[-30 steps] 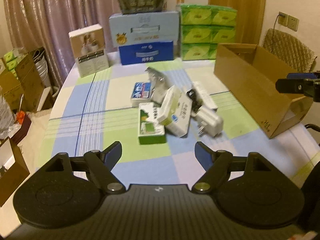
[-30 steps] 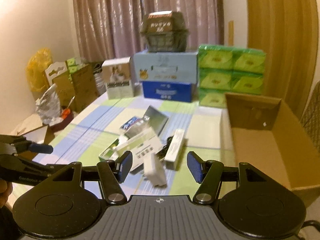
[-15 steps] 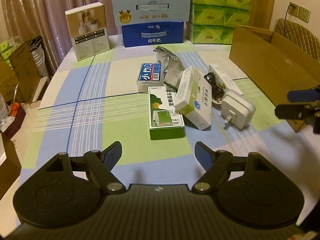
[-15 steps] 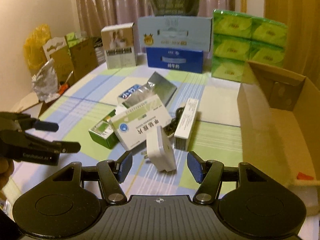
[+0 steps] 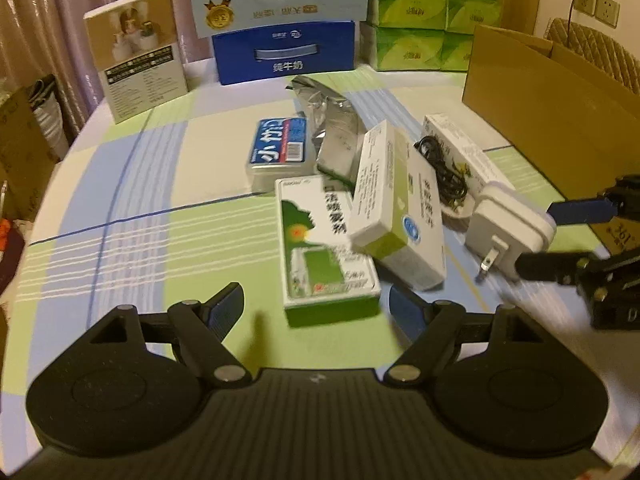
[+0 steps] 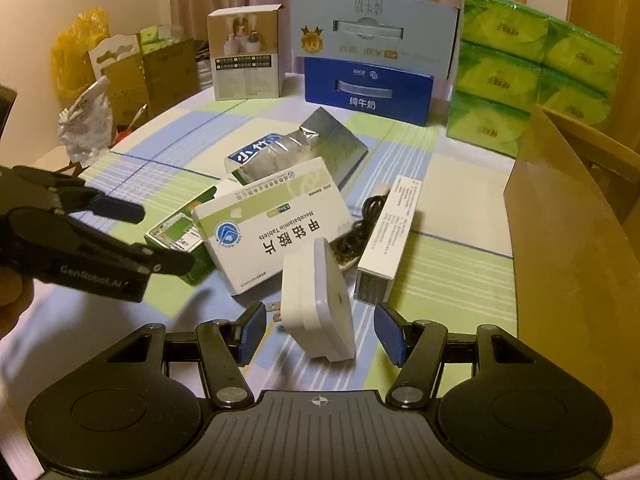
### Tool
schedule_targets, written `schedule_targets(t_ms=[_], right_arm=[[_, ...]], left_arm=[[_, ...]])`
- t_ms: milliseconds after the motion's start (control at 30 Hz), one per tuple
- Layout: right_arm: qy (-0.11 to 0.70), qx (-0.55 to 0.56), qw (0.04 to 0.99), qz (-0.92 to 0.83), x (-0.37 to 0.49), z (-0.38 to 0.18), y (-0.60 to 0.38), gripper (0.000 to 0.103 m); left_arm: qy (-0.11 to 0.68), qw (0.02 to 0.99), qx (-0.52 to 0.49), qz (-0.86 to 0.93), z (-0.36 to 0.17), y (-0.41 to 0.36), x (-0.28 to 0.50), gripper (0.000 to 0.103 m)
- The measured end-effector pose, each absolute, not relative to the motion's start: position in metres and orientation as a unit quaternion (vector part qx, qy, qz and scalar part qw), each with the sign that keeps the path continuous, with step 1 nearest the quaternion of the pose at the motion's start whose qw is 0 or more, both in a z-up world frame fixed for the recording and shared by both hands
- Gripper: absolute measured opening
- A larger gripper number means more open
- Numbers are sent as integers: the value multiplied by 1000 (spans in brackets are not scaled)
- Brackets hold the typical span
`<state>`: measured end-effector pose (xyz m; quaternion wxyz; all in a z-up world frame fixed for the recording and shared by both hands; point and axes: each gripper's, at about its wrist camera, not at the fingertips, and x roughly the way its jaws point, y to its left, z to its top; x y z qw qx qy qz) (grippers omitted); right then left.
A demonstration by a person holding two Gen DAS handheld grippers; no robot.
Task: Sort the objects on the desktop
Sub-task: 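Grasp the green spray box with left tool while right tool grasps white plug adapter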
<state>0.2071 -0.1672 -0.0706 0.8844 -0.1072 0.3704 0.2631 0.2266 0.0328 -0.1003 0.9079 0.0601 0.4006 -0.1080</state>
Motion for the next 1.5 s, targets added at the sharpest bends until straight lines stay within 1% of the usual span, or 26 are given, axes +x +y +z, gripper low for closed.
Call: schedule_targets(t_ms=[133,200,267,300,333,367,467,500,633,800,900,967,1000,1067,1100,1133,1367,1500], right_arm=[[373,-114,882,265,211,-73,-162,58],[374,-114,881,265,212,-74,-161,57],[375,-111,881,265,214,-74,-160,55],[375,-110,881,266,214,-74,-160,50],[375,-108,882,265,215,-74,-161,46],[375,-107,882,264,215,-74,-161,44],[378,-97,883,262,216,-74,-163,32],[378,-92,884,260,215,-73,-164,31],[398,-36,878,263,216,-68,-175,30],[461,139,831,278,212,-70,-207,30],[474,189,818,264,208,-74,-220,30],[470,188,825,251,205,-72,-224,30],[464,176,832,246,205,-71,-224,31],[454,143,848,232,203,-66,-222,43],[447,123,857,224,201,-64,-221,56],[440,100,866,217,199,-63,-218,62],[417,2,882,218,182,-70,-203,68],[420,-23,882,212,183,-78,-195,72]], left_arm=[[404,906,66,-110,-105,28,239,74],[409,903,73,-111,-109,25,244,67],[415,900,72,-112,-112,25,247,57],[417,899,69,-112,-113,25,247,53],[419,899,67,-109,-113,26,247,53],[419,899,67,-107,-113,26,246,52],[422,899,59,-102,-112,29,242,51],[424,898,58,-100,-111,30,240,51],[430,896,51,-95,-109,33,225,51],[438,893,49,-92,-105,36,200,51],[441,893,34,-90,-104,39,180,51],[441,893,25,-87,-102,40,164,51],[442,893,22,-87,-102,41,158,51],[441,893,16,-85,-102,41,146,51],[439,894,15,-84,-102,42,142,51],[438,895,13,-83,-102,42,139,51],[431,899,-4,-84,-102,44,137,51],[427,900,-4,-89,-103,41,139,51]])
